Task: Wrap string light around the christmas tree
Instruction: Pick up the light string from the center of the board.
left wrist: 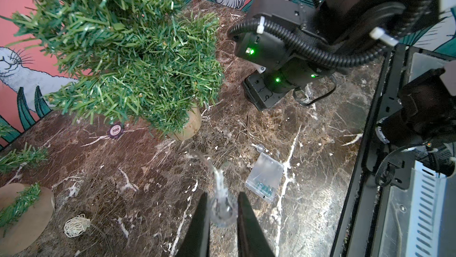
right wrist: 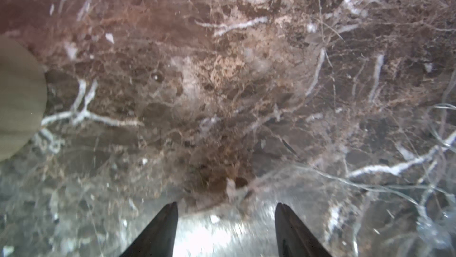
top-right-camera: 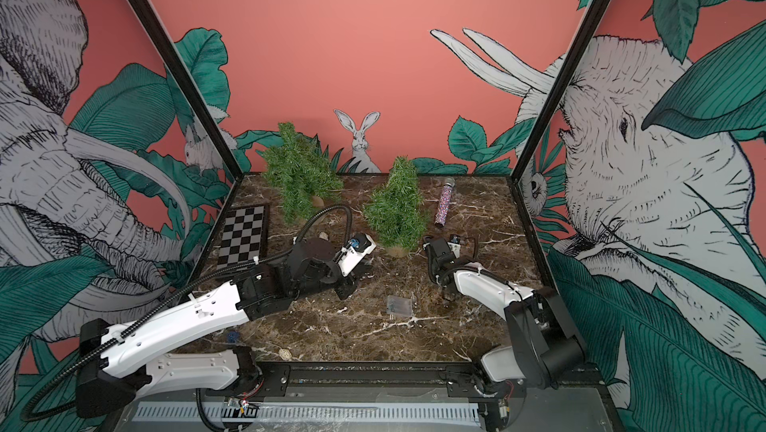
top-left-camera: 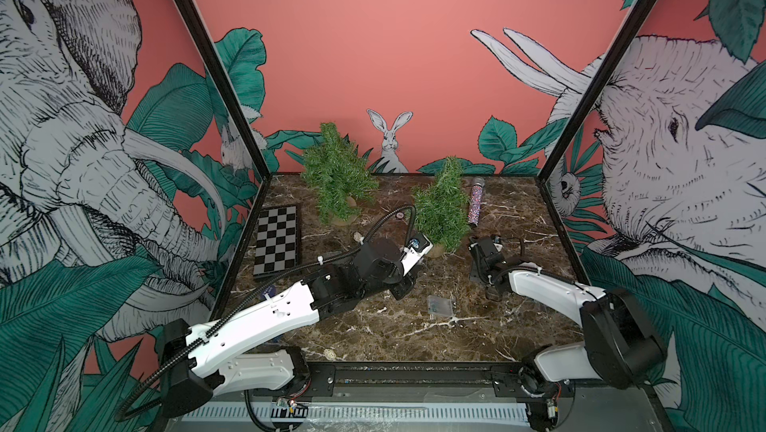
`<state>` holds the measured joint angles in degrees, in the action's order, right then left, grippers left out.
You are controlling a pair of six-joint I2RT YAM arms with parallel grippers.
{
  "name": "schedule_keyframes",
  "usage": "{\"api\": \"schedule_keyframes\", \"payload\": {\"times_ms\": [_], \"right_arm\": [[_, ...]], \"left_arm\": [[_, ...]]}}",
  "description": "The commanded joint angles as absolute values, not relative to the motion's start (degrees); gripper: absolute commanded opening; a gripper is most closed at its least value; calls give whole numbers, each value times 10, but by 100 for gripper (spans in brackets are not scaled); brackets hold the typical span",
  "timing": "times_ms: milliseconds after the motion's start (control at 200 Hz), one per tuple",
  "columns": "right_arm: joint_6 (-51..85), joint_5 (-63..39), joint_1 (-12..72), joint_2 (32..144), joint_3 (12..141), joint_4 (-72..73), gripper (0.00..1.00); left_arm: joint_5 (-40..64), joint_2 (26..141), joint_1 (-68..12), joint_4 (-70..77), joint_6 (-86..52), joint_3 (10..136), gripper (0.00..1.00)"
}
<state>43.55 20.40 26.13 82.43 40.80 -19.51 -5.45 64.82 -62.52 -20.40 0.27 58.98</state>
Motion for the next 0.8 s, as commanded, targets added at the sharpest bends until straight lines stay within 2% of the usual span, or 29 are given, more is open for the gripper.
{"api": "schedule_keyframes", "payload": {"times_ms": [0, 240, 480, 580, 615, 700, 795], "right_arm": [[482, 239, 255, 846, 423, -161, 62], [500, 266, 238, 870, 423, -148, 56], [505, 242, 216, 895, 412, -112, 37], [509, 226, 209, 888, 410, -108, 32], [506, 221, 209, 880, 416, -122, 34], [505, 219, 212, 848, 425, -151, 49], [508, 223, 212, 817, 426, -179, 56]], "left_arm": [[-53, 637, -623, -190, 13, 581, 0], [-50, 634, -623, -193, 13, 580, 0], [-53, 633, -623, -191, 14, 579, 0], [-55, 633, -623, -191, 14, 577, 0], [-56, 632, -623, -192, 14, 577, 0], [-57, 632, -623, -191, 14, 577, 0], [-54, 636, -623, -185, 14, 575, 0]]}}
